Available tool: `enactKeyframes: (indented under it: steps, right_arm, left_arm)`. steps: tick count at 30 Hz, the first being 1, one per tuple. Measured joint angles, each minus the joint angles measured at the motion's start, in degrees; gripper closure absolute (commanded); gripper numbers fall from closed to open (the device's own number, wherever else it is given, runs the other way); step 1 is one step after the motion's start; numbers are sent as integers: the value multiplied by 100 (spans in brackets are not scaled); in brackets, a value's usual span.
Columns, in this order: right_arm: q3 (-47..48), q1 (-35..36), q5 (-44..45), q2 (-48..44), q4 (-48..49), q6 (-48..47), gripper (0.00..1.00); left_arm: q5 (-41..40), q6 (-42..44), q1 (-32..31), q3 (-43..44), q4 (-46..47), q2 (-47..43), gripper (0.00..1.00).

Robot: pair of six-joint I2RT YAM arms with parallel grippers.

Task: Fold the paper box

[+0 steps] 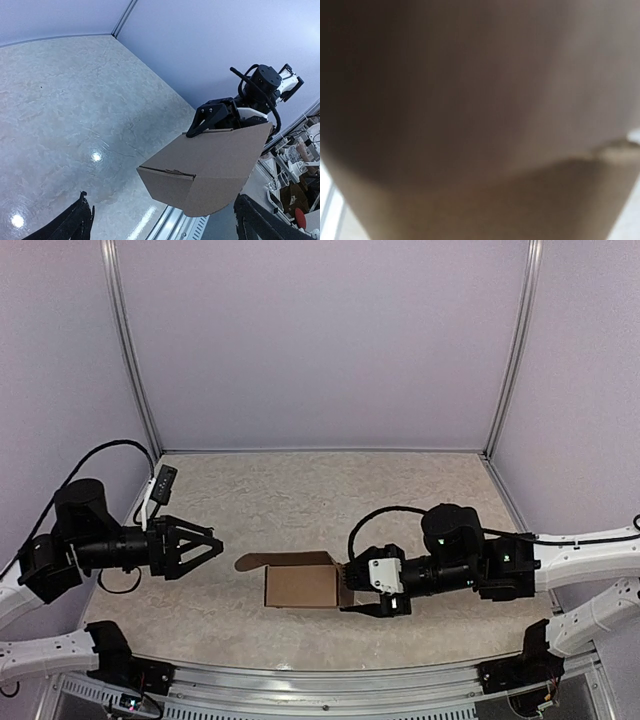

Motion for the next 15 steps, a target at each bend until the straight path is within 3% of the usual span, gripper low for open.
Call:
enactKeyframes:
  steps: [7, 15]
  right_arm:
    - [-658, -756, -1320, 437, 1054, 1025, 57]
    - [-824, -918, -1989, 848, 1869, 1620, 57]
  left_arm:
    - [-791, 269, -605, 4, 68, 295, 9]
    - [-1276, 540, -734, 144, 216, 813, 26]
